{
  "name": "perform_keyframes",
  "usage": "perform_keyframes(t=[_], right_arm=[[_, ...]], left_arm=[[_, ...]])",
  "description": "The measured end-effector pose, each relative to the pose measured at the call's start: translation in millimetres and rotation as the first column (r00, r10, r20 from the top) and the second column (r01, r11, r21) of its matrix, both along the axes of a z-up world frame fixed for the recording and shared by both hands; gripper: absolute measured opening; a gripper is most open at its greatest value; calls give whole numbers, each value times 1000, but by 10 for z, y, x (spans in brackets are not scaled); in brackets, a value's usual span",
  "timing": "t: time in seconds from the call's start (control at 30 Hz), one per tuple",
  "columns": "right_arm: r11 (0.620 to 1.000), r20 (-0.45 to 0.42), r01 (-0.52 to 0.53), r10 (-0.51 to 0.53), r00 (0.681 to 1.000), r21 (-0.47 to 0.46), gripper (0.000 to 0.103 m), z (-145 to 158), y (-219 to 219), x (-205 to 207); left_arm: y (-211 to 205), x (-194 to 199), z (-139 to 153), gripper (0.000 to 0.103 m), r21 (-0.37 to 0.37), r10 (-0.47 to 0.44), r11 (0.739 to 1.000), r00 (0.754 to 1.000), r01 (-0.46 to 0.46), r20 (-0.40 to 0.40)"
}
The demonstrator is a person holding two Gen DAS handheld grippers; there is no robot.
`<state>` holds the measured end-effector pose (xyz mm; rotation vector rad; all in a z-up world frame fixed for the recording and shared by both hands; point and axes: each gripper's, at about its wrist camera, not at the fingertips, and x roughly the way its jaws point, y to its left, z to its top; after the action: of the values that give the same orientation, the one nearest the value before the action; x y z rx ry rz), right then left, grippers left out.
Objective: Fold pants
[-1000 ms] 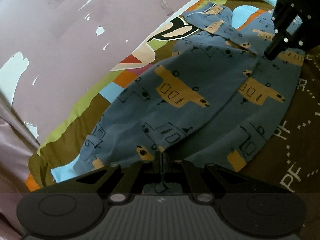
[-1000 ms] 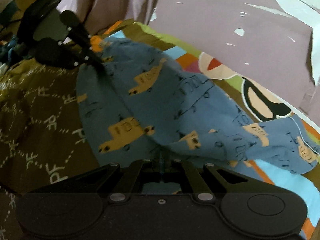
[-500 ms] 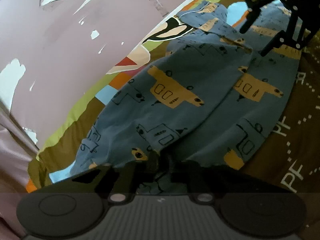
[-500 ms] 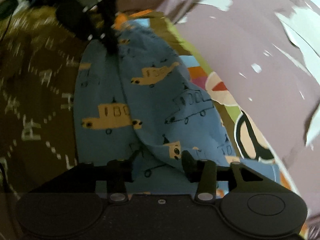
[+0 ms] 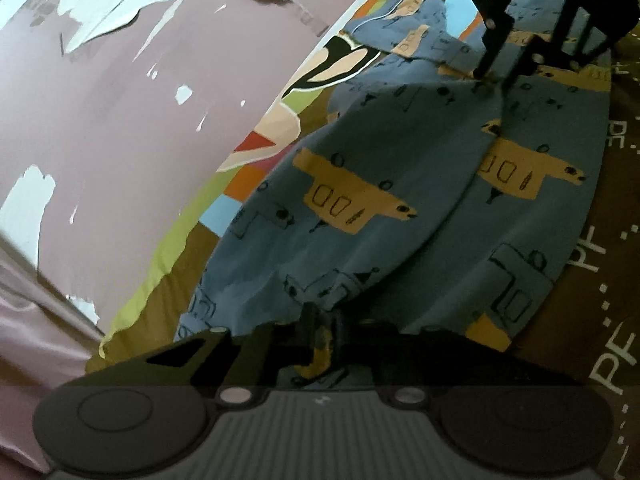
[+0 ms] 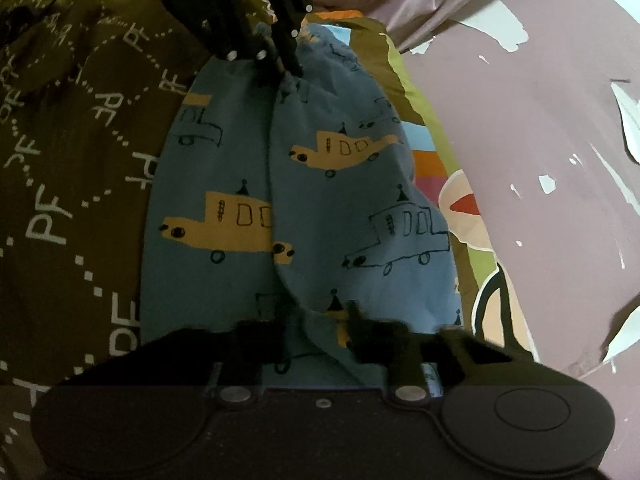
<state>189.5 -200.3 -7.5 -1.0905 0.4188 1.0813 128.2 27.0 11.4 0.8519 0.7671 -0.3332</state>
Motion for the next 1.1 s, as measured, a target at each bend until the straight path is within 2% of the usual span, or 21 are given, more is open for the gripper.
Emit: perform_keyframes(t=[0.07, 0.27, 0.43, 0.6, 0.93, 1.1], right_arm=[[1000, 2, 2, -2, 1000, 14, 2, 29, -10, -13], [999, -12, 21, -21, 1000, 45, 0, 158, -93, -56], [997, -63, 44, -40, 997, 65, 0, 332, -214, -154], [998, -86, 27, -23, 996, 52, 0, 394, -253, -412], [999, -142, 37, -37, 989, -8, 1, 151, -199, -637], [995, -191, 103, -101, 976, 2, 7, -3, -201, -591]], left_arm=[[-7, -9, 35, 2, -6, -4, 1000, 1000, 4, 7], [41, -72, 180, 1, -14, -33, 999, 999, 33, 26], [123, -261, 303, 1, -43, -100, 994, 995, 99, -2], [121, -494, 242, 1, -25, -150, 989, 988, 149, -28], [135, -464, 26, 1, -3, -151, 988, 982, 151, -115], [118, -382, -76, 5, -16, -125, 992, 974, 125, -190]])
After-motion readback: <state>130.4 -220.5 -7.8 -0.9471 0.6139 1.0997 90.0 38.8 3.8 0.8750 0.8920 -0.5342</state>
